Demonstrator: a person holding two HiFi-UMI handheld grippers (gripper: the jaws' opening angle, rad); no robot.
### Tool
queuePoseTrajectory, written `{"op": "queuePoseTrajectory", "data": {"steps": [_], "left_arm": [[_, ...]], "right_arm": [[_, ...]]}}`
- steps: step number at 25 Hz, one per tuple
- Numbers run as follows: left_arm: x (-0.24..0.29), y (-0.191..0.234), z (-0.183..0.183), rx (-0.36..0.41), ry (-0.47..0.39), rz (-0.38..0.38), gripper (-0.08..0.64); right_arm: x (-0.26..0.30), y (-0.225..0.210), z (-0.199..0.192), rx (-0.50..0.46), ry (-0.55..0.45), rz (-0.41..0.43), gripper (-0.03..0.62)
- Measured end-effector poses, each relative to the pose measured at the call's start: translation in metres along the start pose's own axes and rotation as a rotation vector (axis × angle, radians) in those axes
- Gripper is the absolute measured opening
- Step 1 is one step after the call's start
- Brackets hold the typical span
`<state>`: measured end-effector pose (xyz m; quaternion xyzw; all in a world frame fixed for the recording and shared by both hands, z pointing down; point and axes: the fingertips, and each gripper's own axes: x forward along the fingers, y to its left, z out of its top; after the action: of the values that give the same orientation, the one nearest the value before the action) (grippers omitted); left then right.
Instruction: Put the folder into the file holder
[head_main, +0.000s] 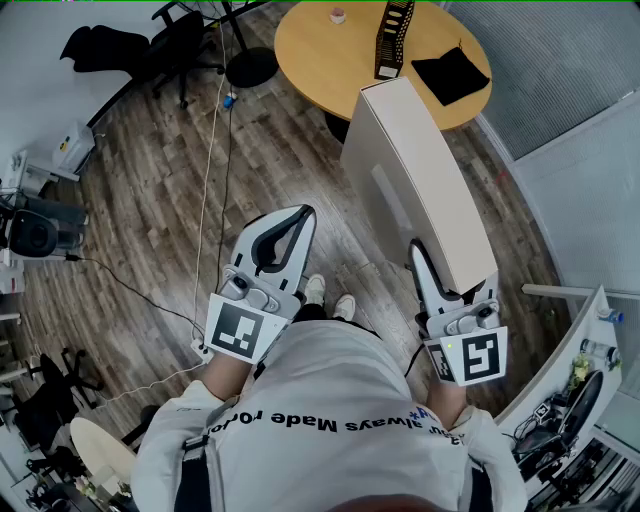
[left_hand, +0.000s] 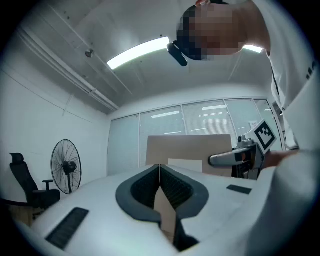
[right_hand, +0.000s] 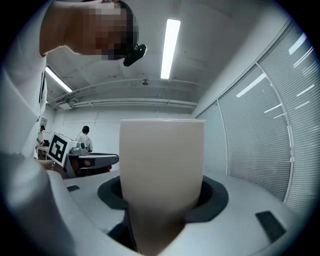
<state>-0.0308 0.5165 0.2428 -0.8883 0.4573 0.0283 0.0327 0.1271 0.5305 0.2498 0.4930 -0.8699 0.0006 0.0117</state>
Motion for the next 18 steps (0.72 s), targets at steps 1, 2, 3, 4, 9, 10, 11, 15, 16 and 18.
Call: {"op": "queuePoseTrajectory", "data": {"steps": [1, 2, 3, 4, 9, 10, 11, 15, 16, 18], "left_arm": [[-0.001, 0.002, 0.001, 0.005, -0.003, -0.004, 0.025], [-0.002, 0.004, 0.002, 0.01, -0.006, -0.007, 0.025], [-0.003, 0.006, 0.002, 0.014, -0.008, -0.01, 0.025], [-0.004, 0.007, 0.002, 0.016, -0.009, -0.012, 0.025], [-0.006, 0.017, 0.001, 0.001, -0.016, -0.016, 0.025], [-0.007, 0.019, 0.002, -0.001, -0.018, -0.017, 0.025], [-0.008, 0.021, 0.002, -0.002, -0.019, -0.019, 0.025], [-0.014, 0.032, 0.006, 0.0, -0.024, -0.029, 0.025], [-0.015, 0.035, 0.007, 0.0, -0.024, -0.03, 0.025], [-0.018, 0.042, 0.009, 0.003, -0.026, -0.032, 0.025]], "right_arm": [[0.002, 0.002, 0.0, -0.002, 0.0, 0.0, 0.291], [0.004, 0.003, 0.0, -0.004, 0.0, 0.0, 0.291], [0.006, 0.005, 0.0, -0.006, 0.0, -0.001, 0.291], [0.008, 0.006, 0.0, -0.009, 0.001, -0.002, 0.291], [0.014, 0.011, 0.004, 0.003, -0.009, -0.005, 0.293], [0.015, 0.013, 0.005, 0.006, -0.012, -0.004, 0.293], [0.017, 0.015, 0.006, 0.005, -0.014, -0.004, 0.293], [0.026, 0.026, 0.011, -0.015, -0.015, -0.008, 0.291], [0.028, 0.028, 0.012, -0.015, -0.017, -0.009, 0.293], [0.034, 0.033, 0.014, -0.016, -0.02, -0.01, 0.293]]}}
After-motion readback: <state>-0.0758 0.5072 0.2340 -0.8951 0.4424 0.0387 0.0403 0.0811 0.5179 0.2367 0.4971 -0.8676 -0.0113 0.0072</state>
